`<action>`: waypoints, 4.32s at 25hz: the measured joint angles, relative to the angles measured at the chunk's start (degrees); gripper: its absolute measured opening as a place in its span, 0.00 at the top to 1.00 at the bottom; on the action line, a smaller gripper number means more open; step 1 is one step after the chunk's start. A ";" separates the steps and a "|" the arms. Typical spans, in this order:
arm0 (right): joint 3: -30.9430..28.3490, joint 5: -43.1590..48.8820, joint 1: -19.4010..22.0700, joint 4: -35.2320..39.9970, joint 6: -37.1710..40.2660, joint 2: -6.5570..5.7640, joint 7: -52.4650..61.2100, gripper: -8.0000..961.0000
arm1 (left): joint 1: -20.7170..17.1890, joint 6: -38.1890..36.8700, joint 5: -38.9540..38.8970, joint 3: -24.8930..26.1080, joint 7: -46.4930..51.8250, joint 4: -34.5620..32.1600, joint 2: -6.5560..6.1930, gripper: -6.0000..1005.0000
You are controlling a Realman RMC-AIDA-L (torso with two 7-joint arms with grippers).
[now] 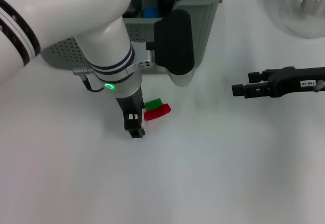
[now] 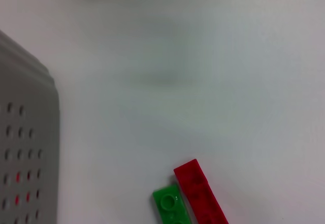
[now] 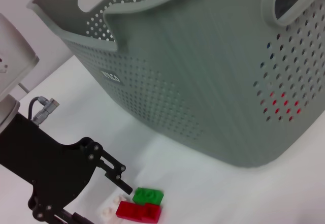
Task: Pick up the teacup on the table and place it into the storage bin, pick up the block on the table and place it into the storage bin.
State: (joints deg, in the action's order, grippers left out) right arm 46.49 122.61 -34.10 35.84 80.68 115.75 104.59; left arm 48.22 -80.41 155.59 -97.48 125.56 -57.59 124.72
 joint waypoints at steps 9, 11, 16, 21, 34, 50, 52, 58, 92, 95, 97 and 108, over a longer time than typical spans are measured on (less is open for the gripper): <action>0.00 0.00 0.00 -0.04 0.00 0.00 0.00 0.01 | 0.81 0.66 -0.19 -0.15 -0.22 1.43 0.00 0.36; 0.00 0.00 0.03 -0.06 0.00 0.00 0.00 0.01 | 0.91 0.68 -0.20 -0.15 -0.26 1.43 0.00 0.37; 0.00 0.00 0.06 -0.08 0.00 0.00 0.00 0.01 | 1.15 0.70 -0.20 -0.16 -0.36 1.98 0.00 0.38; 0.00 0.00 0.09 -0.07 0.00 -0.07 0.00 0.01 | 1.23 0.67 -0.20 -0.32 -0.44 2.14 0.00 0.40; 0.00 -0.01 0.09 0.33 0.08 -0.13 0.00 0.01 | -1.95 -8.85 -0.35 6.83 1.58 -6.57 -0.18 0.59; 0.07 -0.05 -1.04 0.55 0.41 -0.53 -0.93 0.01 | -7.47 -24.33 -28.35 58.80 1.01 -19.08 -3.27 0.59; 0.07 -0.08 -1.10 0.55 0.46 -0.53 -0.95 0.01 | -6.82 -18.37 -27.70 57.80 1.39 -19.20 -3.65 0.60; 0.00 -0.32 -1.14 0.55 0.32 -0.49 -0.96 0.01 | -2.80 -0.59 -19.96 52.09 6.44 -13.98 -5.74 0.58; -1.18 -1.23 -1.93 0.31 -0.65 -0.15 -3.01 0.02 | -15.70 -8.85 -52.32 46.37 -6.45 -29.24 -4.61 0.16; -1.84 -1.23 -1.88 0.07 -0.65 -0.05 -3.32 0.02 | -20.07 -17.30 -57.91 46.39 -12.19 -32.33 -3.57 0.16; -2.01 -1.23 -1.87 0.00 -0.71 -0.01 -3.32 0.02 | -22.68 -24.20 -58.23 46.19 -16.31 -34.57 -2.08 0.16; -3.60 -1.23 -1.52 -0.12 -0.91 0.10 -3.34 0.03 | -25.52 -27.49 -38.29 32.65 -16.71 -27.97 -0.45 0.17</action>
State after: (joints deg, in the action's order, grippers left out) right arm 42.89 121.38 -35.62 35.72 79.77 115.85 101.24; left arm 22.70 -107.91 117.30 -64.83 108.85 -85.56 124.27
